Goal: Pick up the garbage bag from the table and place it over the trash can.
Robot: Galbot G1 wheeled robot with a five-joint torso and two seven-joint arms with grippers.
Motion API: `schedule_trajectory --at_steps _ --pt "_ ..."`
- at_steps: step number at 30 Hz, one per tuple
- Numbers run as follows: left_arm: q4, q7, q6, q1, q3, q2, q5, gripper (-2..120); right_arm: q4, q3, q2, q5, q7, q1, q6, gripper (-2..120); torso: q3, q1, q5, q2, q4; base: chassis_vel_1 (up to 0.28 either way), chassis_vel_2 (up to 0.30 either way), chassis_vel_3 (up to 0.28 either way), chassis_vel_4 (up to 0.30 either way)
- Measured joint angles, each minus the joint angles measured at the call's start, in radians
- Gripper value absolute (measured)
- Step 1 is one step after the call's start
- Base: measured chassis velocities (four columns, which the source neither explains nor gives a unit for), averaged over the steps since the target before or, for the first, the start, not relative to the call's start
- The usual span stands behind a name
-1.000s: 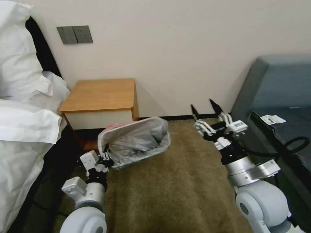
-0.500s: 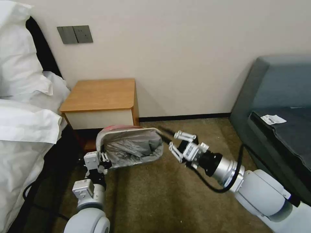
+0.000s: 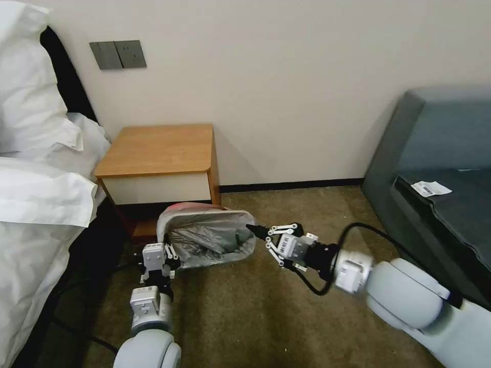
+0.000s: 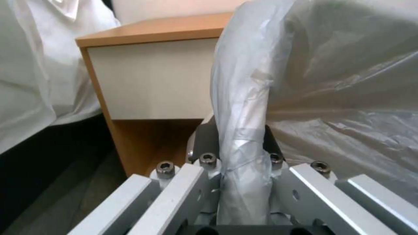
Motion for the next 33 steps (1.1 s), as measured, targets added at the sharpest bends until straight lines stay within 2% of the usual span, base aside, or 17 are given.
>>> schedule_trajectory --at_steps 2,6,14,20,33 --pt "0.004 0.001 0.0 -0.004 0.0 -0.002 0.0 5 -0.016 -0.03 0.024 0.003 0.004 0.022 -0.01 0 0.0 0.0 0.0001 0.0 0.0001 0.0 0.0 0.0 0.0" --pt "0.025 0.003 0.001 -0.027 -0.004 -0.006 -0.005 4 -0.094 -0.162 0.119 -0.007 0.011 0.139 -0.038 0 0.0 0.0 -0.0003 0.0 0.0003 0.0 0.0 0.0 0.0" --pt "0.036 0.003 0.005 -0.045 -0.006 -0.004 -0.007 4 -0.174 -0.267 0.176 0.0 0.01 0.251 -0.086 0 0.0 0.0 -0.0003 0.0 0.0001 0.0 0.0 0.0 0.0" --pt "0.048 0.003 0.006 -0.06 -0.003 -0.004 0.003 4 -0.271 -0.43 0.232 0.018 -0.006 0.395 -0.158 0 0.0 0.0 -0.0002 0.0 0.0002 0.0 0.0 0.0 0.0" --pt "0.033 0.001 0.005 -0.031 0.004 -0.012 0.04 4 -0.526 -0.619 0.369 0.026 -0.003 0.603 -0.171 0 0.0 0.0 -0.0003 0.0 0.0003 0.0 0.0 0.0 0.0"
